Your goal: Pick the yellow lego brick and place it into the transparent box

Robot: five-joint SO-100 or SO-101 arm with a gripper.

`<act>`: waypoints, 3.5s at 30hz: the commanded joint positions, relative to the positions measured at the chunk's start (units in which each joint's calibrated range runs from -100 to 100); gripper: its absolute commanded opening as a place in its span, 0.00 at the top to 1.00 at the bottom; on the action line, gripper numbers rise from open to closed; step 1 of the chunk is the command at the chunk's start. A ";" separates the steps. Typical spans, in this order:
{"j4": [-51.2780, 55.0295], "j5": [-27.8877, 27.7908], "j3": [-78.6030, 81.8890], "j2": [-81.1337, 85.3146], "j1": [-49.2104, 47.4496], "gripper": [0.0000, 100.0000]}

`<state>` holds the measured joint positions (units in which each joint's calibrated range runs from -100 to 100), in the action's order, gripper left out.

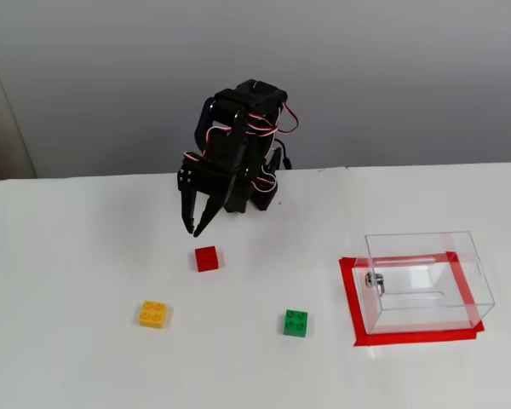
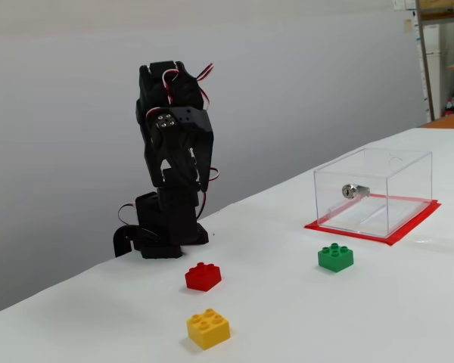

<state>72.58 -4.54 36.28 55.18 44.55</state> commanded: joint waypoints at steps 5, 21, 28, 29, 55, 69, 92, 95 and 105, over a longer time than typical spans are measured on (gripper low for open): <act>0.18 -0.21 -10.42 -13.47 9.39 0.98; -0.69 0.05 -29.68 -45.12 17.30 0.98; -0.60 0.32 -32.48 -50.64 15.01 0.98; -0.60 0.32 -32.66 -51.06 14.41 0.98; -5.74 14.88 -32.39 -51.74 6.06 0.79; -2.34 38.10 -32.66 -51.66 4.65 0.79; 0.70 41.60 -48.57 -63.45 6.21 0.79; 1.92 41.65 -53.00 -67.19 7.61 0.79; 2.36 41.65 -60.51 -74.31 8.79 0.77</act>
<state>74.72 36.93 -21.27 -18.82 52.67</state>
